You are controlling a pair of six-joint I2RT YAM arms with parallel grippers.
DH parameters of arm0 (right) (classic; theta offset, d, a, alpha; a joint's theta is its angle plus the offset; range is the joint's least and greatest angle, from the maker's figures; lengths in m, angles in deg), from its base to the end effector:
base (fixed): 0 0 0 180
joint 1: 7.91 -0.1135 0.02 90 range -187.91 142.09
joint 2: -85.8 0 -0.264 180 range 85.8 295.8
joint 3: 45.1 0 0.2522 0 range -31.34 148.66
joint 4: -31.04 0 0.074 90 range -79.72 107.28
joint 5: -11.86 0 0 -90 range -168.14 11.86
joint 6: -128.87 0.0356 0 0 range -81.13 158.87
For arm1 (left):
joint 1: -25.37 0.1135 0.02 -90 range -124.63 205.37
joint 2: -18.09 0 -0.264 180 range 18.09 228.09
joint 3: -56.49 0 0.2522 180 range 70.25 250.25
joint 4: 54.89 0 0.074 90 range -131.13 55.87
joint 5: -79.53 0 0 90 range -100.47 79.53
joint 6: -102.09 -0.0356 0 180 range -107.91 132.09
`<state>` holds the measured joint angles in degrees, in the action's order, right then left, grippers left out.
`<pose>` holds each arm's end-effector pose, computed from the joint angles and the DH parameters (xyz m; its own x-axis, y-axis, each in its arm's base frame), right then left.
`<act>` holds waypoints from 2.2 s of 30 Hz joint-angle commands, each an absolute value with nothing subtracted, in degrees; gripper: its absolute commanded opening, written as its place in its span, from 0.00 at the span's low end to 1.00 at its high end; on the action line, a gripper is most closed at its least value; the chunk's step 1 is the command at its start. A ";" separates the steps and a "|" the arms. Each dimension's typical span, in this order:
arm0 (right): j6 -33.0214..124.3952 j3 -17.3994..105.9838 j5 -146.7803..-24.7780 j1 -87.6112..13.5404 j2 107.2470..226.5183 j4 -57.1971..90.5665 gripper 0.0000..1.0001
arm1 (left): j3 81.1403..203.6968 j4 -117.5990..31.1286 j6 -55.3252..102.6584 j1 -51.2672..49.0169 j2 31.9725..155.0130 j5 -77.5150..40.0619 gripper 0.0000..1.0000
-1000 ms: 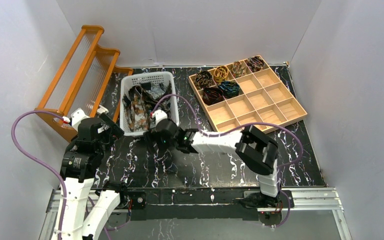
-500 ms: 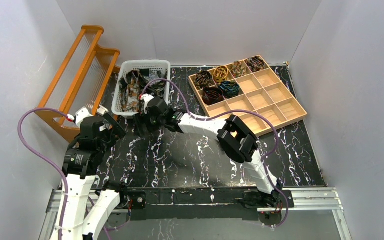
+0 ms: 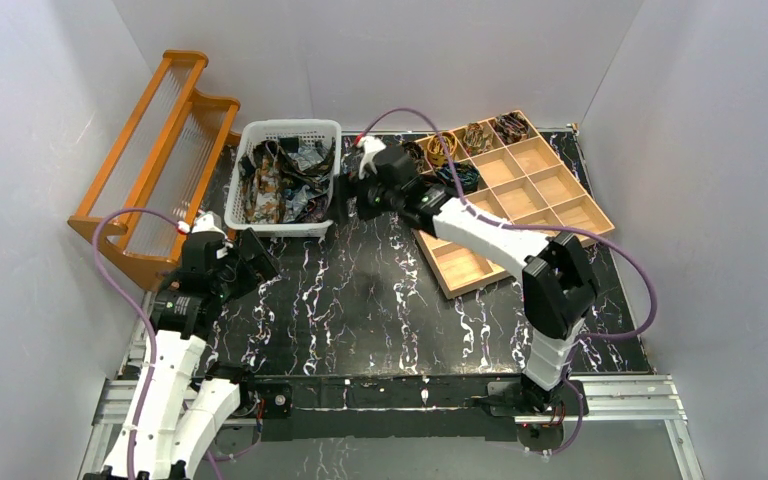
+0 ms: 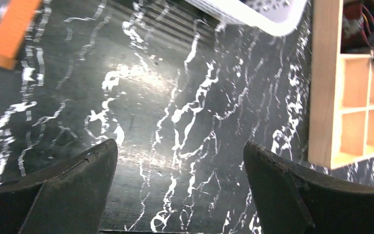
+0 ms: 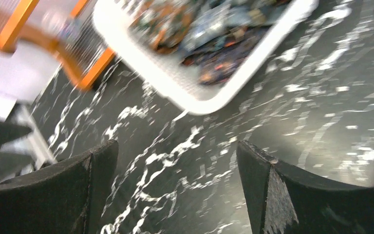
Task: Roll the ties
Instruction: Move the bin to the corner of the board, then move the storage box to the corner of the board.
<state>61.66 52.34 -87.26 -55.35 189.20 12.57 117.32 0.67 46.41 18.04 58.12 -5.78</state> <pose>0.2876 0.3216 0.2990 -0.5774 -0.0633 -0.8140 -0.6521 0.6357 0.4131 0.1428 -0.0154 0.3104 -0.5012 -0.5021 -0.7048 -0.2688 0.8645 -0.4247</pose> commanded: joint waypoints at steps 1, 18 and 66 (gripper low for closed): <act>62.70 57.84 -81.93 -48.48 195.79 6.18 0.99 | 114.54 -6.45 44.67 18.17 58.73 -17.20 0.98; 55.76 99.82 -64.44 -46.54 230.90 -2.25 0.99 | 116.09 -6.19 44.60 18.17 61.99 -20.40 0.98; 66.34 27.39 -72.14 -43.94 171.72 -6.95 0.99 | 118.67 -2.93 40.23 18.17 63.79 -18.34 0.98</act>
